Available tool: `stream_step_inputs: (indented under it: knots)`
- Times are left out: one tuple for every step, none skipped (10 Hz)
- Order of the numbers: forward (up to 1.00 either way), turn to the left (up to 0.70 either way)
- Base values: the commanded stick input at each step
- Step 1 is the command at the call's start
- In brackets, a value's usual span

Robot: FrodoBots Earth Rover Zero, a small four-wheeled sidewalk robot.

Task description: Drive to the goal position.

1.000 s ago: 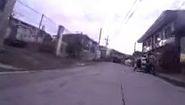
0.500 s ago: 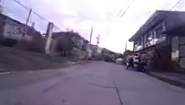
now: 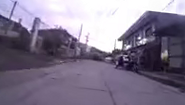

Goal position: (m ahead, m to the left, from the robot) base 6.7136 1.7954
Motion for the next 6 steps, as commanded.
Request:
stream_step_inputs:
  knots:
    - [0.70, 0.00]
    - [0.70, 0.00]
    - [0.70, 0.00]
    - [0.70, 0.00]
    - [0.70, 0.00]
    - [0.70, 0.00]
